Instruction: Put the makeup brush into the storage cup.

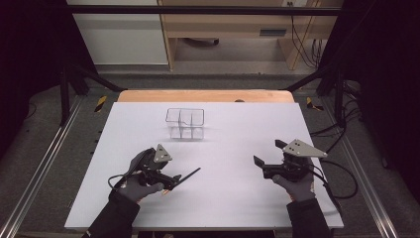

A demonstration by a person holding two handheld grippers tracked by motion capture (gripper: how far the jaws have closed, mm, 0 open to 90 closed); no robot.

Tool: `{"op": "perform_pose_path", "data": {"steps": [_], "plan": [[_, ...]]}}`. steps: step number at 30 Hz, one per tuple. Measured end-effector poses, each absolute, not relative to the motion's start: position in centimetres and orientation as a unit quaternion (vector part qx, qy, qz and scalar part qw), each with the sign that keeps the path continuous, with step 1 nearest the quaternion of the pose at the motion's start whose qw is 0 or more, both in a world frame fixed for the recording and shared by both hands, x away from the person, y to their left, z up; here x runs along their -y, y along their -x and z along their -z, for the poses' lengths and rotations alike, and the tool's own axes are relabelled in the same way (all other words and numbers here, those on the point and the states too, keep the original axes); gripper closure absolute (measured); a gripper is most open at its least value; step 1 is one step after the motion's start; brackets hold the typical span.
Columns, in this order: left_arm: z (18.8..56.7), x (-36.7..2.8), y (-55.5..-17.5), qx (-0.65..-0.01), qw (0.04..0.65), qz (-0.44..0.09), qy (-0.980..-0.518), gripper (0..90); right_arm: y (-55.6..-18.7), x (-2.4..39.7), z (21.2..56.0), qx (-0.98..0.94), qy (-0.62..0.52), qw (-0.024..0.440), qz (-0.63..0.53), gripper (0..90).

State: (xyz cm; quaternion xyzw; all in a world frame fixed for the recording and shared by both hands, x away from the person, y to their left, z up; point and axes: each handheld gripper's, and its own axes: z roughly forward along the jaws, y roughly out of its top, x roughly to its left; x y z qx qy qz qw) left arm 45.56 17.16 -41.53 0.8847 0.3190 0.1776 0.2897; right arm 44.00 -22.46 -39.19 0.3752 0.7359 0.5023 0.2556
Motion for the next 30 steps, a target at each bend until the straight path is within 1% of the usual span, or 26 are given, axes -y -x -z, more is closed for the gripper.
{"op": "perform_pose_path", "data": {"steps": [9, 17, 25, 28, 29, 30], "plan": [[42.3, -16.5, -45.7, -0.309, 0.266, -0.168, -0.898, 13.9, -44.0, 22.4, 39.3, -0.739, -0.375, 0.252, -0.5, 7.4], [43.2, -15.8, -45.9, -0.296, 0.242, -0.153, -0.911, 18.5, -44.1, 22.2, 39.4, -0.741, -0.375, 0.249, -0.499, 7.5], [43.8, -15.2, -46.3, -0.293, 0.223, -0.146, -0.918, 25.6, -44.1, 22.2, 39.4, -0.743, -0.374, 0.247, -0.498, 7.5], [44.1, -15.1, -46.6, -0.296, 0.219, -0.144, -0.919, 32.0, -44.1, 22.1, 39.4, -0.743, -0.374, 0.245, -0.498, 7.5], [44.1, -15.1, -46.6, -0.296, 0.217, -0.143, -0.919, 32.0, -44.1, 22.1, 39.4, -0.743, -0.374, 0.245, -0.498, 7.5], [44.2, -15.0, -46.7, -0.296, 0.215, -0.142, -0.92, 34.8, -44.1, 22.1, 39.4, -0.743, -0.373, 0.246, -0.498, 7.5]]}}
